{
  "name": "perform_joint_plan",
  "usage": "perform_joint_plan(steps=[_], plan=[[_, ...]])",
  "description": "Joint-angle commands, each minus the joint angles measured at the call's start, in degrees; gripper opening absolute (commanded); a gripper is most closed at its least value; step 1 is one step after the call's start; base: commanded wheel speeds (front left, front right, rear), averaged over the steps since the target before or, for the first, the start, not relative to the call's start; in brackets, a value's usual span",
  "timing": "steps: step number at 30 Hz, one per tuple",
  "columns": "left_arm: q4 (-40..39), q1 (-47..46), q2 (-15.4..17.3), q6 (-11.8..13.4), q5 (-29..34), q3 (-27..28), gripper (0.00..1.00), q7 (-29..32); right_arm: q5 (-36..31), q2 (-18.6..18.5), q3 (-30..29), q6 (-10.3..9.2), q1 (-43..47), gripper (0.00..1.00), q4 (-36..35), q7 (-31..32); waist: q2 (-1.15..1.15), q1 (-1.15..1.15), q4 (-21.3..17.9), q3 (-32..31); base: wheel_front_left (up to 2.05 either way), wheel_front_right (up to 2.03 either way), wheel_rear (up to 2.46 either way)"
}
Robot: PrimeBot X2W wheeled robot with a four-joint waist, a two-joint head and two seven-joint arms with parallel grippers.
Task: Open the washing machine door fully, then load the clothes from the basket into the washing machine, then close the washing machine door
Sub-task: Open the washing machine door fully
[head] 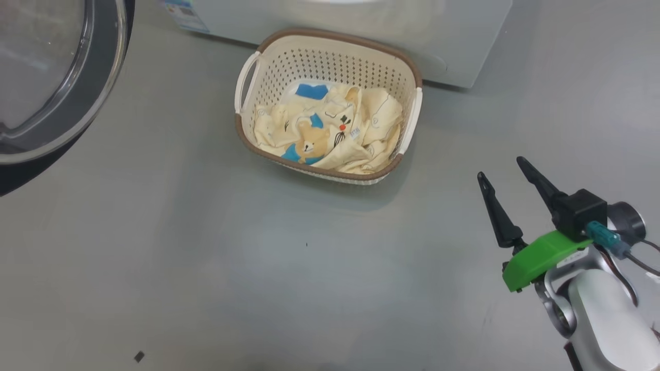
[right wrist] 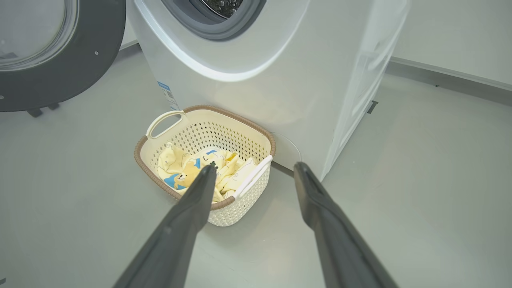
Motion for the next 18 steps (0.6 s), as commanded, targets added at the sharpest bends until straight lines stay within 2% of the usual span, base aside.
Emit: perform_joint_plan(steps=[1,7,18], plan=[[-2.0,1.6,4.6,-0.3,1.0,1.3,0.0,-0.6,0.6,0.8,1.5,0.0,-0.3,1.0,-0.6,-1.2,0.0,0.0,-1.6,-3.2,0.0,0.0,0.0],[-6.3,6.4,2.8,-0.3,3.3,-0.6,0.0,-0.6,2.3,2.8,1.9,0.0,-0.4,1.0,3.2,-3.2,0.0,0.0,-4.2,-9.1,0.0,0.0,0.0],[-19.5,18.1,-3.4,-0.1,3.6,-9.7,0.0,0.7,4.5,5.3,1.5,0.0,0.8,1.0,6.7,-4.5,0.0,0.0,-10.1,-17.7,0.0,0.0,0.0]])
